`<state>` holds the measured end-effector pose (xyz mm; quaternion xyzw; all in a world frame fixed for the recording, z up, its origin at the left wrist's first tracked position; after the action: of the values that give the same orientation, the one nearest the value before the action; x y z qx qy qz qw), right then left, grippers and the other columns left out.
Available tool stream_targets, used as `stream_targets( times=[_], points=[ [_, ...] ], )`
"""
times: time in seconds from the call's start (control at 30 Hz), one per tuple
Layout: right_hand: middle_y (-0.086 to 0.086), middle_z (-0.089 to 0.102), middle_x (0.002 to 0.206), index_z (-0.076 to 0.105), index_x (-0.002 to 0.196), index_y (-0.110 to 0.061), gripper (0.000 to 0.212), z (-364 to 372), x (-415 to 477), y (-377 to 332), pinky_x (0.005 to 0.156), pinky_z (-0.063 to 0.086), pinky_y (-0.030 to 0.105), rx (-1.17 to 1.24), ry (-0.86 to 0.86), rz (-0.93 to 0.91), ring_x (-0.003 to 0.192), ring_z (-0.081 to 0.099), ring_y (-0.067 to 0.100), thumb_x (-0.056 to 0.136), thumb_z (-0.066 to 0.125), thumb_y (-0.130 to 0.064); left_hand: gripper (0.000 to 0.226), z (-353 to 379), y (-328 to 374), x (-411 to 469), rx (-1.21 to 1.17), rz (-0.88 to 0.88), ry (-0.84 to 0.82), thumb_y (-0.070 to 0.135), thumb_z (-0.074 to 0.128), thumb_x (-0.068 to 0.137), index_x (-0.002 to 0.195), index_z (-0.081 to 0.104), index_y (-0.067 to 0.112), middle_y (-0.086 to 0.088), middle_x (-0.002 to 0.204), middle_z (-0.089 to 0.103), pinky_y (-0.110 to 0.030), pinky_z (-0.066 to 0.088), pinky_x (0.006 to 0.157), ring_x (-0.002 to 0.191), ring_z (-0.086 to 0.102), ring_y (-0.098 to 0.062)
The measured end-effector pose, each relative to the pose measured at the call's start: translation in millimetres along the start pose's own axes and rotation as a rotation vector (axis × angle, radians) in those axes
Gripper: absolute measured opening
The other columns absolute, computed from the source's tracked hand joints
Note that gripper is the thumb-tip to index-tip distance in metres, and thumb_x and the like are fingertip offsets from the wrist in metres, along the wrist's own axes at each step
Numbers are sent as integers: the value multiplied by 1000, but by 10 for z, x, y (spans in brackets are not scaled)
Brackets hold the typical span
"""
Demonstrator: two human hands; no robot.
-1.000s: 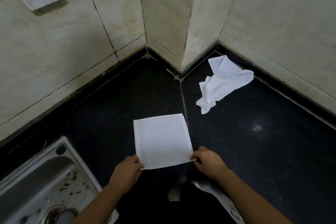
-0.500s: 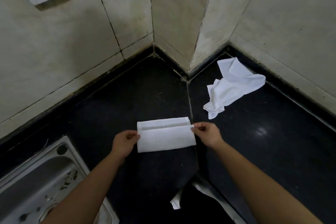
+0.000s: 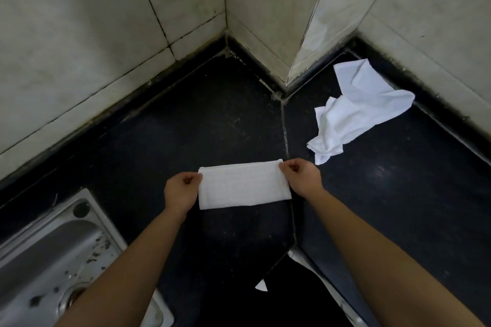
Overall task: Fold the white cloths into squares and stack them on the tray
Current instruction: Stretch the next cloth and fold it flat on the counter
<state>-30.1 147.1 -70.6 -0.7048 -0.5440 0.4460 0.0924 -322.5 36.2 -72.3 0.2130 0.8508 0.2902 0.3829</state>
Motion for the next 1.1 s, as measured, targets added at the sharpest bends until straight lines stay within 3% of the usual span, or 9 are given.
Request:
stream_targets(
  times=[0.4, 0.5, 0.57, 0.67, 0.73, 0.8, 0.87, 1.1],
  points=[
    [-9, 66, 84, 69, 95, -23, 17, -1, -21, -18, 79, 47, 25, -45, 40, -23, 87, 63, 12, 93, 66, -40, 17, 38, 30, -47, 43, 1, 89, 31, 66, 93, 104, 73, 19, 9, 88, 63, -28, 43, 75, 88, 62, -15],
    [-7, 66, 89, 67, 103, -21, 20, 15, -27, -19, 82, 50, 29, -29, 57, -25, 86, 61, 11, 94, 65, -39, 24, 54, 66, -87, 78, 41, 129, 32, 62, 95, 114, 68, 18, 2, 101, 64, -33, 48, 78, 97, 64, -21],
    [-1, 64, 103, 64, 114, -18, 25, 33, -88, -34, 82, 50, 32, -66, 118, -86, 90, 60, 14, 97, 61, -35, 33, 66, 47, -140, 219, 232, 168, 31, 58, 98, 127, 60, 15, -7, 121, 59, -38, 51, 84, 104, 60, -24],
    [9, 60, 123, 61, 128, -12, 31, 130, -277, -126, 92, 50, 44, -347, 300, -426, 108, 59, 27, 100, 54, -24, 44, 106, -26, -228, 611, 690, 157, 30, 45, 102, 142, 49, 12, -17, 144, 46, -50, 45, 97, 125, 49, -33],
    [16, 49, 146, 51, 142, -10, 42, 337, -407, -227, 107, 40, 48, -519, 274, -612, 131, 48, 34, 102, 50, -25, 54, 137, -109, -199, 814, 873, 17, 36, 34, 103, 151, 37, 11, -17, 160, 28, -53, 34, 110, 145, 31, -32],
    [16, 24, 164, 33, 154, -11, 53, 641, -482, -302, 122, 23, 50, -648, 137, -700, 151, 22, 33, 106, 36, -34, 61, 149, -177, -109, 977, 927, -102, 42, 22, 104, 157, 23, 10, -13, 166, 10, -55, 25, 118, 153, 12, -27],
    [14, 11, 167, 22, 158, -10, 60, 927, -498, -353, 125, 13, 52, -746, 46, -742, 155, 8, 32, 107, 26, -40, 65, 156, -227, -9, 1069, 901, -141, 46, 16, 104, 157, 15, 9, -10, 166, 4, -56, 23, 119, 154, 5, -23],
    [11, -3, 169, 5, 160, -13, 69, 1177, -324, -250, 126, 2, 50, -882, -84, -724, 156, -6, 27, 106, 16, -53, 67, 230, -331, 58, 1078, 872, -131, 45, 17, 104, 158, 6, 7, -11, 167, 1, -54, 10, 122, 154, 2, -24]
  ],
)
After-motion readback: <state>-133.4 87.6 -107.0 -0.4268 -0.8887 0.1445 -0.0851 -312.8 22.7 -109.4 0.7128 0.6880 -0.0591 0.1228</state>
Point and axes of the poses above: each hand's wrist, its own x-axis towards the middle knuckle, its own z-axis out of the palm, y = z × x, the point moved 3 cm from there along x, towards the middle knuckle
